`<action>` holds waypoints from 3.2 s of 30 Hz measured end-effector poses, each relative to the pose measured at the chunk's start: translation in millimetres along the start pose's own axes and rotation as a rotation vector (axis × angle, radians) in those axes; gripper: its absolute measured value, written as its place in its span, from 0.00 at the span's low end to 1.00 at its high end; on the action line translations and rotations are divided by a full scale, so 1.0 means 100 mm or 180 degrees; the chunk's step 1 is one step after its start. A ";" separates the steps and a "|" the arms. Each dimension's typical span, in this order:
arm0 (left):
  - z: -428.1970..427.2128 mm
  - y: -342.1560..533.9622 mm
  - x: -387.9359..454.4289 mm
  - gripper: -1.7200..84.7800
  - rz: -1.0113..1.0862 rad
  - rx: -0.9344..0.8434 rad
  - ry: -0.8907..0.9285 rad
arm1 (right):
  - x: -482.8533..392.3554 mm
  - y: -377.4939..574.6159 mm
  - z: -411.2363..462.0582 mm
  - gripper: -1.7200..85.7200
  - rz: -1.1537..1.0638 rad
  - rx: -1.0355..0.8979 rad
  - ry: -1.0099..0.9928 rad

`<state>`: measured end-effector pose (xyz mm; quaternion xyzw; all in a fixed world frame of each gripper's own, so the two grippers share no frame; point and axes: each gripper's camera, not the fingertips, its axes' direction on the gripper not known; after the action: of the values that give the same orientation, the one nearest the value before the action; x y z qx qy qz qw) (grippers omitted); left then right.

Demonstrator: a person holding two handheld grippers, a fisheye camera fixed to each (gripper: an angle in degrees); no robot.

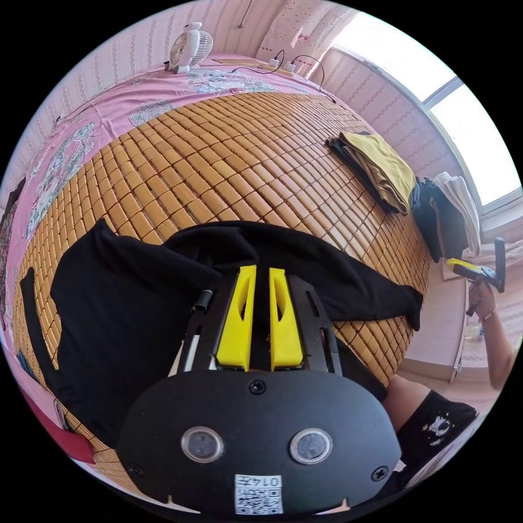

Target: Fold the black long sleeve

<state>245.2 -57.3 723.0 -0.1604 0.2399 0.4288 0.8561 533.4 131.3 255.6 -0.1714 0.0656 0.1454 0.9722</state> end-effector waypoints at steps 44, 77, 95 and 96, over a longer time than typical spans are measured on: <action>0.74 -1.11 -0.31 0.01 -0.0168 0.0038 -0.0147 | -0.53 0.24 0.55 0.09 -0.0617 -0.0478 0.1215; 0.21 -1.00 -0.03 0.01 -0.0344 0.0123 -0.0043 | -0.31 0.38 0.33 0.02 0.0277 0.0046 0.0865; -0.93 -0.37 0.06 0.09 -0.0696 0.0469 0.0794 | -0.59 0.19 -0.07 0.05 0.0469 0.0057 0.1115; -1.01 -0.23 0.03 0.09 -0.0751 0.0494 0.0854 | -0.65 0.28 -0.11 0.06 0.0594 0.0093 0.0983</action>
<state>238.1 -117.3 638.8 -0.1766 0.3637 0.2804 0.8706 462.3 136.1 248.2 -0.1707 0.2318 0.2061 0.9352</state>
